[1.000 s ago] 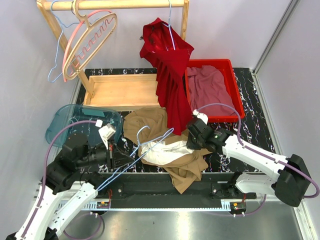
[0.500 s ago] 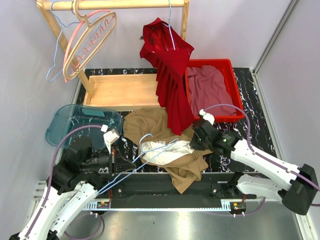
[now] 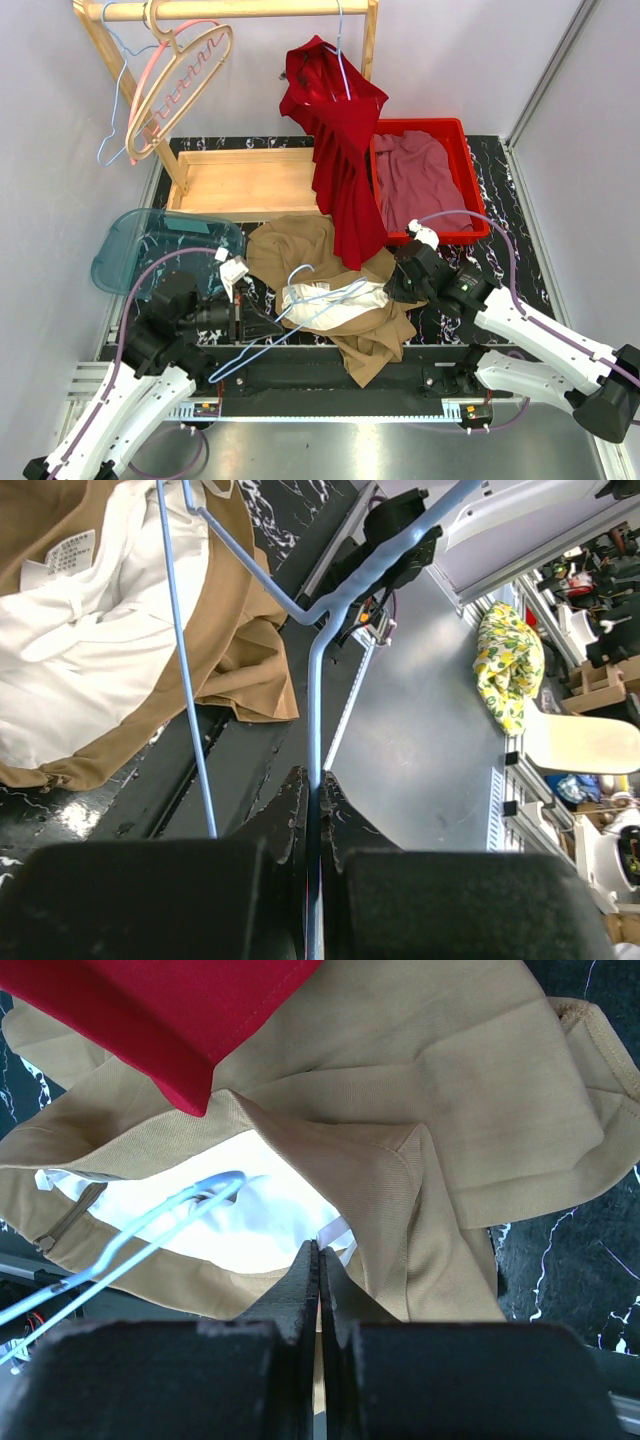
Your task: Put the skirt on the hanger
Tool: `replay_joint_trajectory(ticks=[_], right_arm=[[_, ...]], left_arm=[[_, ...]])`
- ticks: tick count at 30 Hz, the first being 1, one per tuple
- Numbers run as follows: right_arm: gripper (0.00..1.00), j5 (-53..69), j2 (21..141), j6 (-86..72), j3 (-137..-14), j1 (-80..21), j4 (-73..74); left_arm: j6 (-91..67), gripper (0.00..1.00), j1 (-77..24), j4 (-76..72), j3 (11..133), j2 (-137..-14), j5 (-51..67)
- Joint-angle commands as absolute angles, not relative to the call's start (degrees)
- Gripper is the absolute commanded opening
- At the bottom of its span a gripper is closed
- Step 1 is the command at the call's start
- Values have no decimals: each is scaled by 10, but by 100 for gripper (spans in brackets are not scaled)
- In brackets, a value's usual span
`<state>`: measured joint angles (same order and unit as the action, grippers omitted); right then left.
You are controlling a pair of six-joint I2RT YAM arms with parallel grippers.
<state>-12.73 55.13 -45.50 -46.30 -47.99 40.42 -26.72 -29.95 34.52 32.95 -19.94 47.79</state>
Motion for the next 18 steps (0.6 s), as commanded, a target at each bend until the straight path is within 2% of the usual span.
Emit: replay_joint_trajectory(ticks=[1,6,14,18], right_arm=[[0,-137,542,-466,-473,-479,410],[0,-141,549,-468,-481,-478,412],[0,-151,548,-476,-484,-478,413],[0,-150,543,-475,-489,-478,416]], left_arm=[[-301,0,-302,260,320,-201,512],[-330,0,-317,237,319,-220,485],[-345,0,-402,228,312,-246,336],[-344,0,-413,226,311,-254,332]])
